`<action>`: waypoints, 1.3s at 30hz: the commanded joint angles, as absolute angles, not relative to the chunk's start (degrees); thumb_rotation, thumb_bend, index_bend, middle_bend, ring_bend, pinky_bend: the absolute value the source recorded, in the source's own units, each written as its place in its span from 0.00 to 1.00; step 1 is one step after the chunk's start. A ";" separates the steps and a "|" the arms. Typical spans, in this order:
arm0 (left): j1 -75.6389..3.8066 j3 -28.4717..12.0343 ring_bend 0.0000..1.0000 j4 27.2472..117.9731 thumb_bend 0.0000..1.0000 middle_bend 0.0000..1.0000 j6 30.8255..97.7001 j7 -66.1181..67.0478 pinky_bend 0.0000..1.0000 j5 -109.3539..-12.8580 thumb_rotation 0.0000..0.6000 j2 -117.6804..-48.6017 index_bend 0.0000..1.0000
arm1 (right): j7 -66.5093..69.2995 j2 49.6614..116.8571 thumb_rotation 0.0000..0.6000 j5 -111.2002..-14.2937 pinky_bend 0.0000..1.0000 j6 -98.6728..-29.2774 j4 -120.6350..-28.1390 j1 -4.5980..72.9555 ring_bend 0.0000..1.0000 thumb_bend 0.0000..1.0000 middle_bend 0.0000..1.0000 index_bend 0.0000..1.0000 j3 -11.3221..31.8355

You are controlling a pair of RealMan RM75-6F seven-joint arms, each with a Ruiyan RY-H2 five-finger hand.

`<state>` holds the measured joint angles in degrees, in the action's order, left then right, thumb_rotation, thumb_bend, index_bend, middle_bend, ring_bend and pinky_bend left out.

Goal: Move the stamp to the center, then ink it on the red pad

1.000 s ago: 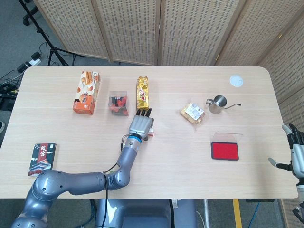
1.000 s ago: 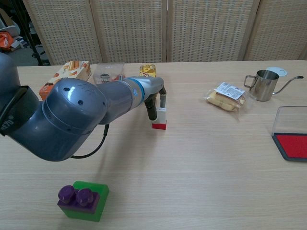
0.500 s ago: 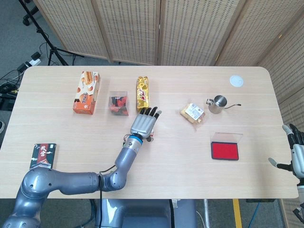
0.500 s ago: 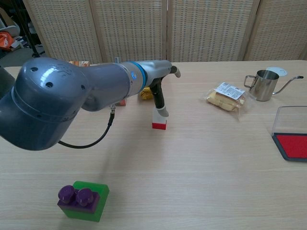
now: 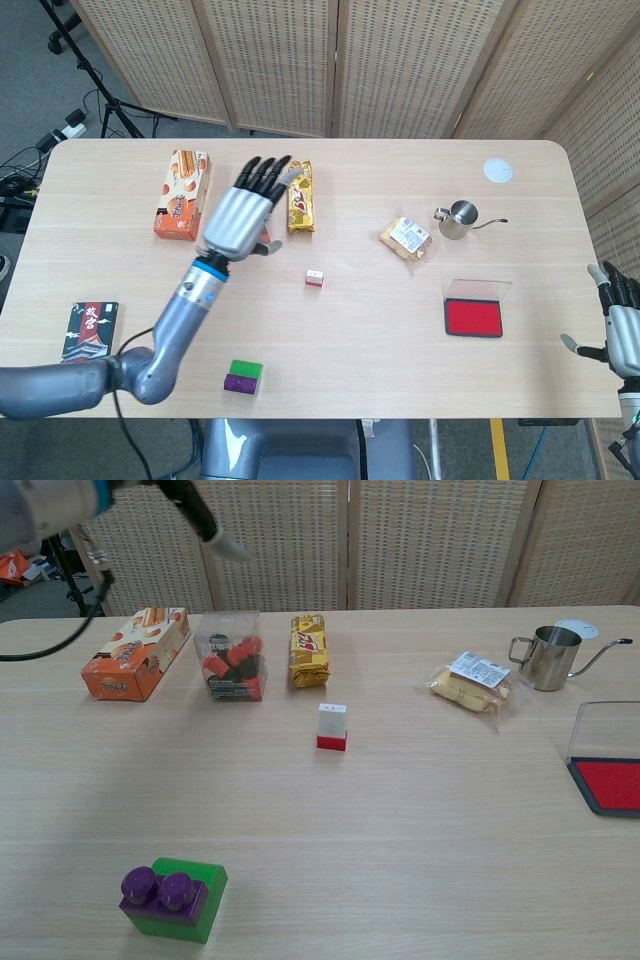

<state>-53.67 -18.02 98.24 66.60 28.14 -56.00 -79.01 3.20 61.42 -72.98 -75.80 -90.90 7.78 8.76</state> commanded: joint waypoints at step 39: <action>-16.83 -8.39 0.00 99.40 0.07 0.00 79.52 -9.63 0.00 -68.34 1.00 -56.31 0.00 | -41.58 89.84 1.00 -23.89 1.00 -66.47 -94.70 60.07 1.00 0.39 0.98 0.33 18.94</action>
